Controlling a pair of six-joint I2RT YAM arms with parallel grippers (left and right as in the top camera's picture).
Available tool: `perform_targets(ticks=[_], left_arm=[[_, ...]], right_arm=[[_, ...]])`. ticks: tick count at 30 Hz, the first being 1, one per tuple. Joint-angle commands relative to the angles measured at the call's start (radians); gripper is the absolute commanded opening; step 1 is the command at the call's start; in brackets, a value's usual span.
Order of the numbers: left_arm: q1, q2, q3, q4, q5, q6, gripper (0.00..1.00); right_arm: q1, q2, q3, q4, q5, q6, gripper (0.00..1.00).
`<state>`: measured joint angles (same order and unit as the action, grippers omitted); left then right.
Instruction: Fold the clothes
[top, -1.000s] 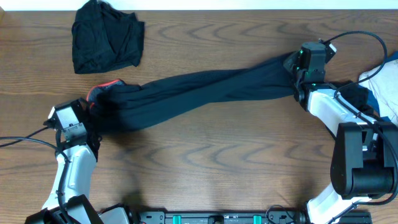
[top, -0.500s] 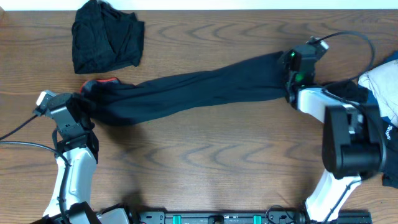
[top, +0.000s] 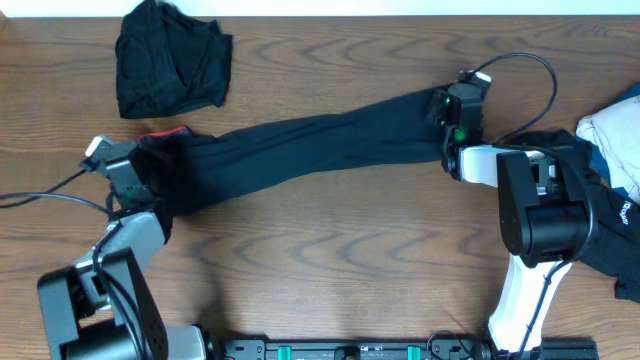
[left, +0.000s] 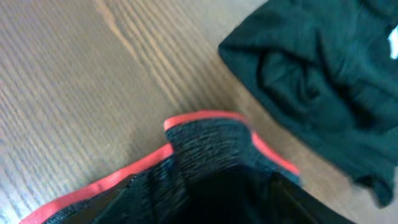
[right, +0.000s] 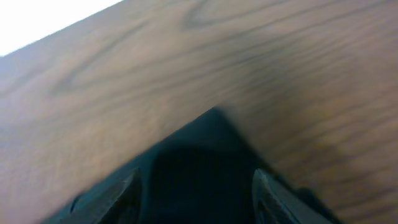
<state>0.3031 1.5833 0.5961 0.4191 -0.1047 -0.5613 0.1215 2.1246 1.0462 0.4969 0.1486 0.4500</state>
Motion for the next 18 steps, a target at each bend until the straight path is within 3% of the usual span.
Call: perform_targets(ticks=[1, 6, 13, 18], left_arm=[[-0.002, -0.022, 0.019, -0.015, -0.012, 0.119, 0.70], [-0.002, -0.201, 0.019, -0.170, -0.012, 0.150, 0.79], [-0.001, -0.539, 0.020, -0.416, -0.014, 0.157, 0.92], [0.026, -0.726, 0.020, -0.623, -0.185, 0.021, 0.96]], right_arm=[[0.018, -0.085, 0.013, -0.029, -0.127, -0.116, 0.54], [0.071, -0.221, 0.013, -0.158, -0.202, -0.207, 0.53], [0.300, -0.335, 0.019, -0.236, -0.234, -0.481, 0.65], [0.462, -0.317, 0.070, -0.247, -0.228, -0.564, 0.65]])
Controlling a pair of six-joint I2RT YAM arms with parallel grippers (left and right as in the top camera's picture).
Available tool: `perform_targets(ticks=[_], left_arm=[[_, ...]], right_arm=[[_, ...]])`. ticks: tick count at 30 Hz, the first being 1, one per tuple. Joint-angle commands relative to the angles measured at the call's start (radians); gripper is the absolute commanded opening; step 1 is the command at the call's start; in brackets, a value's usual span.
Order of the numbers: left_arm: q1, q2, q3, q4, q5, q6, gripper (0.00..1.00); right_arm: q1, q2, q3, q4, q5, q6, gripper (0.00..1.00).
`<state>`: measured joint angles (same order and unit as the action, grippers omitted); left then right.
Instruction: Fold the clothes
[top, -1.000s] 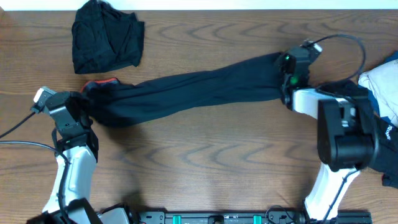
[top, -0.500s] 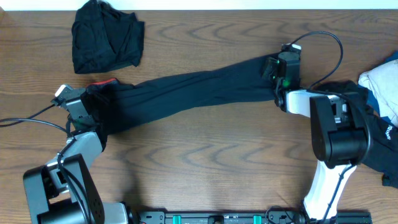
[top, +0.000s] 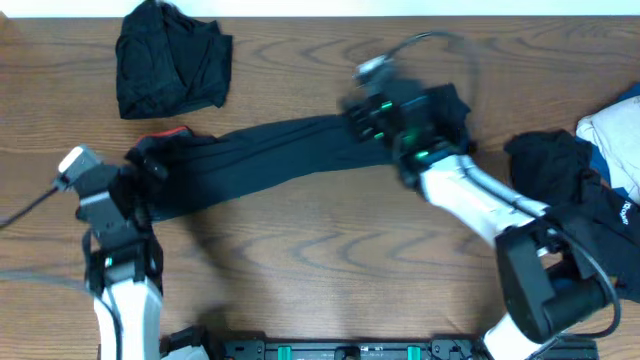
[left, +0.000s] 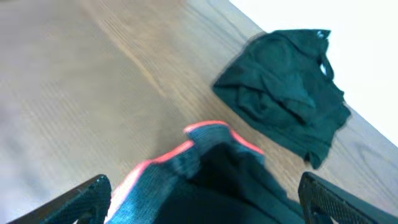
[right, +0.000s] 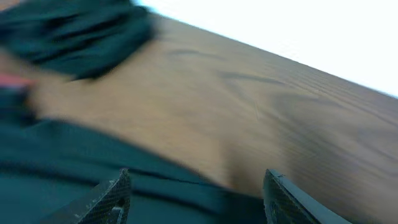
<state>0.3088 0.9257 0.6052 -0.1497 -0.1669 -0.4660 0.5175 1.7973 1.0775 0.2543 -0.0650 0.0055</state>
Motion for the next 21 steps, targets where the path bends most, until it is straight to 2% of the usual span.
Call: perform_targets(ticks=[1, 7, 10, 11, 13, 16, 21], left_arm=[[0.032, -0.094, 0.011, -0.089, -0.143, -0.085, 0.97], [0.110, -0.181, 0.011, -0.322, -0.149, -0.246, 0.97], [0.127, -0.176, 0.010, -0.393, -0.148, -0.274, 0.98], [0.129, -0.175, 0.010, -0.410, -0.148, -0.274, 1.00], [0.129, -0.174, 0.010, -0.441, -0.148, -0.296, 0.98], [0.129, -0.174, 0.010, -0.483, -0.148, -0.342, 0.98], [0.129, -0.174, 0.010, -0.498, -0.146, -0.352, 0.98]], right_arm=[[0.092, 0.020, 0.052, -0.005, -0.014, -0.138, 0.65], [0.201, 0.087, 0.187, -0.122, -0.030, -0.242, 0.64], [0.238, 0.135, 0.255, -0.211, -0.052, -0.320, 0.65], [0.250, 0.154, 0.273, -0.233, -0.052, -0.353, 0.67], [0.274, 0.190, 0.297, -0.258, -0.051, -0.429, 0.72], [0.308, 0.230, 0.306, -0.260, -0.037, -0.523, 0.72], [0.367, 0.277, 0.306, -0.267, -0.023, -0.598, 0.73]])
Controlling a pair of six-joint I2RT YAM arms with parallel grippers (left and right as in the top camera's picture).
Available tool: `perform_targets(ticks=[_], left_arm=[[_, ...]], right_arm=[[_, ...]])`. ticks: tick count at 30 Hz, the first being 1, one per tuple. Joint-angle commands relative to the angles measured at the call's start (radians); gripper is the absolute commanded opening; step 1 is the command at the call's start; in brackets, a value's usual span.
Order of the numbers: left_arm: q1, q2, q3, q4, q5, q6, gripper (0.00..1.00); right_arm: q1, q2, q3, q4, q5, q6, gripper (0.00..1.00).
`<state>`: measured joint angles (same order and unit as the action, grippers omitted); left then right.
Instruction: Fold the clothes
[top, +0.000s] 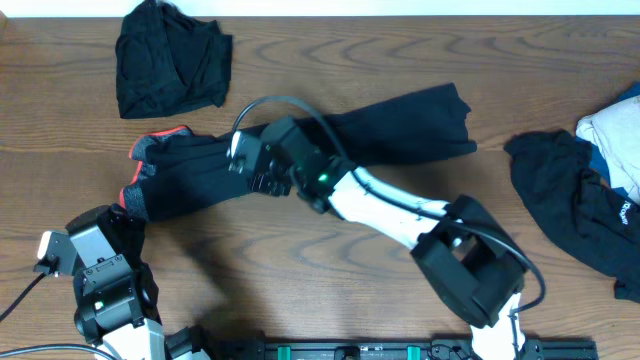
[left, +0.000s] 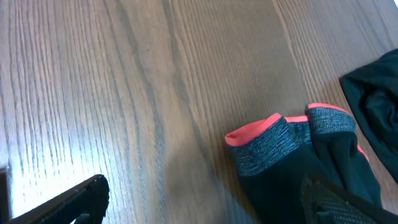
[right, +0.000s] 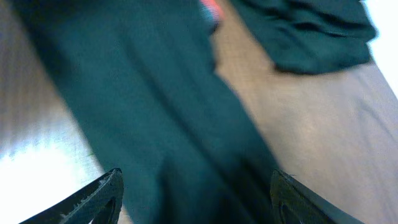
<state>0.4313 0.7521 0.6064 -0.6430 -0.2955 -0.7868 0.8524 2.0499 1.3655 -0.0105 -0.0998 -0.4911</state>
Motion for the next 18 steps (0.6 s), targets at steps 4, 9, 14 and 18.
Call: perform_targets(ticks=[4, 9, 14, 18], left_arm=[[0.006, 0.000, 0.009, -0.009, -0.002, -0.031, 0.98], [0.006, 0.000, 0.009, -0.025, -0.002, -0.031, 0.98], [0.006, 0.000, 0.008, -0.038, -0.002, -0.031, 0.98], [0.006, 0.000, 0.008, -0.046, -0.001, -0.031, 0.98]], right_arm=[[0.073, 0.061, 0.018, 0.005, 0.071, -0.176, 0.73], [0.105, 0.098, 0.018, 0.028, 0.105, -0.220, 0.73], [0.108, 0.105, 0.018, 0.048, 0.102, -0.232, 0.64], [0.108, 0.127, 0.018, 0.071, 0.103, -0.245, 0.63]])
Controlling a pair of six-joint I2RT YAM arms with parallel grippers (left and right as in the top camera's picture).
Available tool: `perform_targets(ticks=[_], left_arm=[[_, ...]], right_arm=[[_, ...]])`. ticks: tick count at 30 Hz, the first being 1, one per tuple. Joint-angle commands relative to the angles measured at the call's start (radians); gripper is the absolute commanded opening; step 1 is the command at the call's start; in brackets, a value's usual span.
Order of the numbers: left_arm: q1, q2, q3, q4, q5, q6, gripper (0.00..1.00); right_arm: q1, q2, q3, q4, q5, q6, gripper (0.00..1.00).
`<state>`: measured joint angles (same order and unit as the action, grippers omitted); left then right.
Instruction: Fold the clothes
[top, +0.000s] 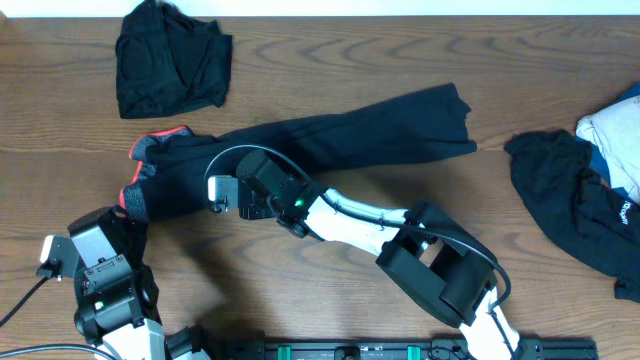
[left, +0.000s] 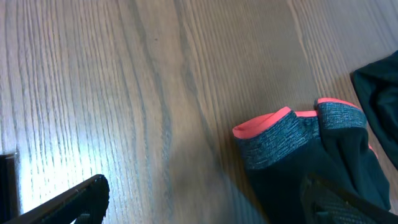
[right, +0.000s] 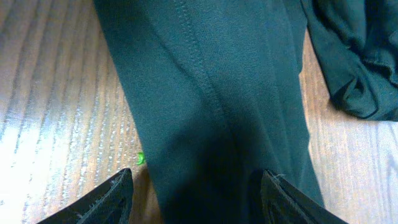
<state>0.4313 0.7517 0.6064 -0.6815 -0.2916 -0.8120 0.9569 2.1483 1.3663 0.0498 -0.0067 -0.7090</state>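
Black leggings (top: 330, 135) lie stretched across the table, the coral-trimmed grey waistband (top: 148, 150) at the left and the leg ends (top: 455, 115) at the right. My right gripper (top: 232, 182) has reached far left and hovers open over the thigh part; in the right wrist view the black fabric (right: 211, 106) lies between and under its spread fingers (right: 115, 196). My left gripper (top: 120, 228) stands open near the front left, short of the waistband (left: 292, 134), with bare table between its fingers (left: 81, 199).
A folded black garment (top: 170, 60) lies at the back left. A heap of dark clothes (top: 580, 210) and white and blue ones (top: 610, 125) sits at the right edge. Bare wooden tabletop (top: 330, 260) lies in front of the leggings.
My right gripper has moved a little left and toward the front, from over the leggings' upper thigh to their near edge. The left arm and the leggings have stayed put.
At first each gripper was at one end of the leggings, left at the waistband, right at the leg ends. Then both were off the fabric, the left open and drawn back, the right further left. Later the left sat front left, and the right now hovers near the waistband end.
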Motion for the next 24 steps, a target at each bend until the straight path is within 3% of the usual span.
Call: perform_targets(ticks=[1, 15, 17, 19, 24], left_arm=[[0.006, 0.000, 0.008, -0.010, -0.005, -0.006, 0.98], [0.006, 0.000, 0.008, -0.014, -0.005, -0.006, 0.98], [0.006, 0.000, 0.008, -0.014, -0.005, -0.006, 0.98], [0.006, 0.000, 0.008, -0.015, -0.005, -0.006, 0.98], [0.006, 0.000, 0.007, -0.022, -0.005, -0.005, 0.98]], right_arm=[[0.003, 0.035, 0.017, 0.017, 0.010, -0.040, 0.63], [0.005, 0.079, 0.017, 0.052, 0.036, -0.071, 0.60], [0.005, 0.079, 0.017, 0.057, 0.036, -0.071, 0.51], [0.005, 0.079, 0.017, 0.064, 0.036, -0.071, 0.35], [0.005, 0.079, 0.018, 0.093, 0.037, -0.071, 0.24]])
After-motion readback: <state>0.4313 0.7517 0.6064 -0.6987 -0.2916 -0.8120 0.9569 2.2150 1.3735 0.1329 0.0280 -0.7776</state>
